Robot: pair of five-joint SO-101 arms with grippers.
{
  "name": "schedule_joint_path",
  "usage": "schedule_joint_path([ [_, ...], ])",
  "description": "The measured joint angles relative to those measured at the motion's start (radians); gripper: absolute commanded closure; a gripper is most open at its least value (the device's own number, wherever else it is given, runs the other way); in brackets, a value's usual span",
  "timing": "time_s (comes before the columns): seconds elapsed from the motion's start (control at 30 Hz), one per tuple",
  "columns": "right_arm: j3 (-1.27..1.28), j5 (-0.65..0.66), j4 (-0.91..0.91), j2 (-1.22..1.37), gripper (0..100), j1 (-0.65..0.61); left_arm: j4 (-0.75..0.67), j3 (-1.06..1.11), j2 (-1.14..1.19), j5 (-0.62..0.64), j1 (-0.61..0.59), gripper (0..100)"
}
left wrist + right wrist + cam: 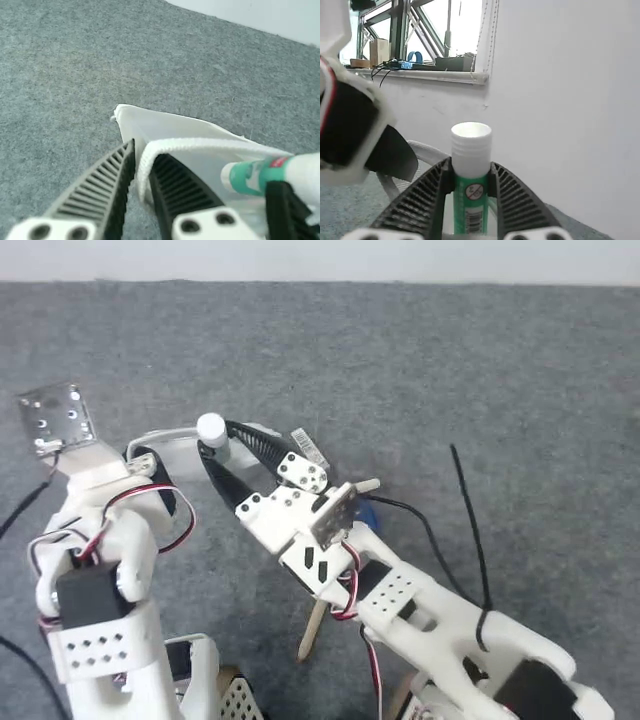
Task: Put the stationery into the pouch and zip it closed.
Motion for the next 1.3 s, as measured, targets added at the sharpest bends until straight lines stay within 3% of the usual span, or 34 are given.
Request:
schedule_joint_path([
  [0.1,0.000,0.025,-0.014,0.009,97.2,0.000,0.000,0.000,0.000,0.000,0.000,99],
  [0.27,0.000,0.061,-0.014,0.009,85.0,-0.002,0.000,0.000,0.000,0.000,0.000,99],
  [0.73,0.075,0.114,-0.008,-0.043,83.3,-0.017,0.000,0.000,0.006,0.000,0.000,99],
  [0.93,0.075,0.101,0.262,-0.270,83.3,-0.017,0.000,0.000,0.006,0.000,-0.003,99],
  [1.3,-0.025,-0.083,0.956,-0.692,83.5,0.078,-0.021,0.011,0.006,0.005,-0.040,99],
])
